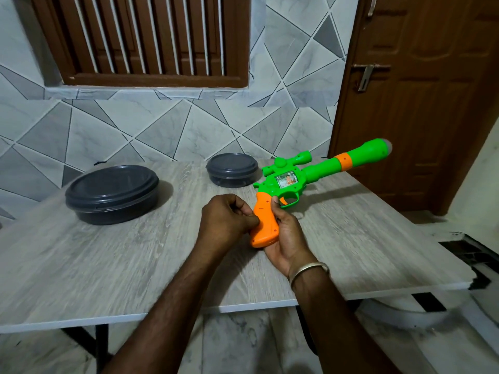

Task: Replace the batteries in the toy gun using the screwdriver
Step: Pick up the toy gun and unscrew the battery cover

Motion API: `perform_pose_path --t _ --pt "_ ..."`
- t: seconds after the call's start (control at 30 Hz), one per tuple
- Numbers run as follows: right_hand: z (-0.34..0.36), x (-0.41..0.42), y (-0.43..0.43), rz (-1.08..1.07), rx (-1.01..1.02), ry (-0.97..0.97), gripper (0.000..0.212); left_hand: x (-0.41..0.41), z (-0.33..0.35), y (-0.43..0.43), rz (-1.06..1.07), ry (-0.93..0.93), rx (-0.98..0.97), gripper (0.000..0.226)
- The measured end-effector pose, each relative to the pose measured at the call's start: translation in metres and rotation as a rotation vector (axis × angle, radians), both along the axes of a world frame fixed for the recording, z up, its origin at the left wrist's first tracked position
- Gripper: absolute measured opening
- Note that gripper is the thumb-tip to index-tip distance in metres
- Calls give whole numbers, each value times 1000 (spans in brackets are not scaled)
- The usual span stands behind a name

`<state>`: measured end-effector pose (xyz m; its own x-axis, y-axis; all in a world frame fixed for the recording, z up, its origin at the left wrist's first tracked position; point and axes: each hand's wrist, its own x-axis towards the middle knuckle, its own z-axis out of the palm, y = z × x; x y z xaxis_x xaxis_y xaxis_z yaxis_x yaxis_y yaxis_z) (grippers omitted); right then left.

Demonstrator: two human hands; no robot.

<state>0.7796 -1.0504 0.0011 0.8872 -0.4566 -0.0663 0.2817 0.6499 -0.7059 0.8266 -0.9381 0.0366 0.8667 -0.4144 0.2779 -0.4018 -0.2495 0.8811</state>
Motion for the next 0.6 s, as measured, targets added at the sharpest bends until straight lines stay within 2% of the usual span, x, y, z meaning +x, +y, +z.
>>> perform_pose_path --t 0.33,0.5,0.6 --pt "0 0 -1 24 4 14 41 7 -7 4 -62 72 -77 14" --pt "-1 0 -2 7 -22 9 43 9 -3 13 -191 95 -81 7" --pt "-1 -2 -2 15 -31 13 38 13 -2 18 -244 57 -54 11"
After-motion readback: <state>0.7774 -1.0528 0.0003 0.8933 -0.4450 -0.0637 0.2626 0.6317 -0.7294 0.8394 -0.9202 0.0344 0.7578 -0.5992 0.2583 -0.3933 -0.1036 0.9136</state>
